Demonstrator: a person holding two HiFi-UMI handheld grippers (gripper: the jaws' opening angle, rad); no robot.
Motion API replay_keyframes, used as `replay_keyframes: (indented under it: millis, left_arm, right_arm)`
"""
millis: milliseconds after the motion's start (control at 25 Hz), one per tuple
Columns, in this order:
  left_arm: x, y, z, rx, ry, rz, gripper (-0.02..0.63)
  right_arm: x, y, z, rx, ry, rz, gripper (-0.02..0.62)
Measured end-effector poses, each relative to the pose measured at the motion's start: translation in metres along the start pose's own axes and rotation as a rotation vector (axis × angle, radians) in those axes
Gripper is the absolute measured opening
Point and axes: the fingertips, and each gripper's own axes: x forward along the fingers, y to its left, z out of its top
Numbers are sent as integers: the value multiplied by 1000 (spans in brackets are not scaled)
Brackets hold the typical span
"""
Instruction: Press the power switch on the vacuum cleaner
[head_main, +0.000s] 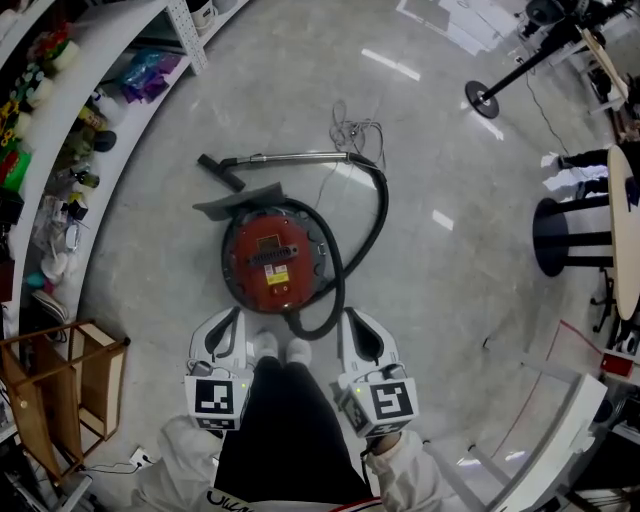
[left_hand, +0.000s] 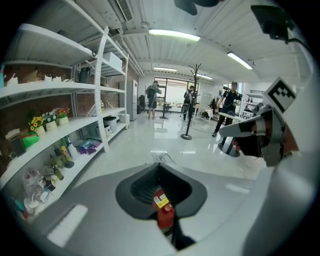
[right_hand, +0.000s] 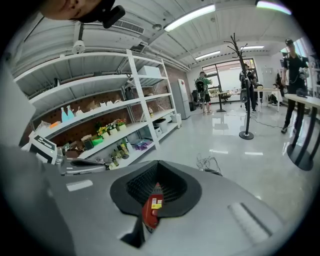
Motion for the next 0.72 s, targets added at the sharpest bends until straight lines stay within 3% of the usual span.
replay_keyframes:
  millis: [720]
  left_arm:
    - [49, -1, -34, -17, 49, -42, 0]
  right_arm:
    - [36, -15, -37, 43, 24, -27, 0]
